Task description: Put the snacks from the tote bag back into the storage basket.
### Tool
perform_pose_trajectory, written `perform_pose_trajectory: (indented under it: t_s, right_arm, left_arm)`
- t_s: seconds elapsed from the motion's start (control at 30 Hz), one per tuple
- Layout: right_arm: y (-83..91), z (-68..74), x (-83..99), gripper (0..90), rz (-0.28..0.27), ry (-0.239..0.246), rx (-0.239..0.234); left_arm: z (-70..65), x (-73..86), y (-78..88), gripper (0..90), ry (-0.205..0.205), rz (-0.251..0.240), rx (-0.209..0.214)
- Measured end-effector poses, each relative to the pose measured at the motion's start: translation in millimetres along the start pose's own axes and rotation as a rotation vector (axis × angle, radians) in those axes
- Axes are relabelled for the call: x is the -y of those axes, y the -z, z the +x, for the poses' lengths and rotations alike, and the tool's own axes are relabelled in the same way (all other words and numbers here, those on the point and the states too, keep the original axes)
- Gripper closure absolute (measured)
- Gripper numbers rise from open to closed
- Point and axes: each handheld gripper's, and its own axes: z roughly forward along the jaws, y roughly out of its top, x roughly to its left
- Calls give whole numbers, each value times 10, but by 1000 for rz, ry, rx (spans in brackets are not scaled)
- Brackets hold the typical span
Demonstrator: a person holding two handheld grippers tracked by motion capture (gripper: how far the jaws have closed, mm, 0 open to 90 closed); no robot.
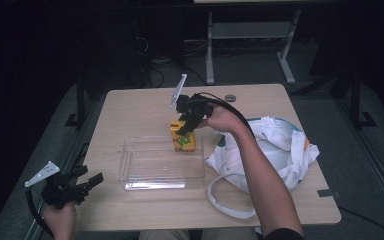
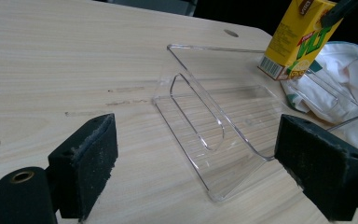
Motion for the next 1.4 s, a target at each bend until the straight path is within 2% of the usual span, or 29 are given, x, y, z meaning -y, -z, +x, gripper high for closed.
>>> perform_pose_trajectory:
  t_s: [0.27, 0.37, 1.4]
  right_arm:
    - [-75, -11, 33, 523, 7, 4, -4]
    - [-96, -6, 55, 523, 14, -10, -13]
    - [-294, -28, 214, 522, 33, -11, -21]
  left_arm:
    - [1, -1, 3, 127, 1, -2, -1]
    - [-2, -2, 1, 126, 11, -7, -2]
    - [-3, -1, -10, 127, 4, -7, -2]
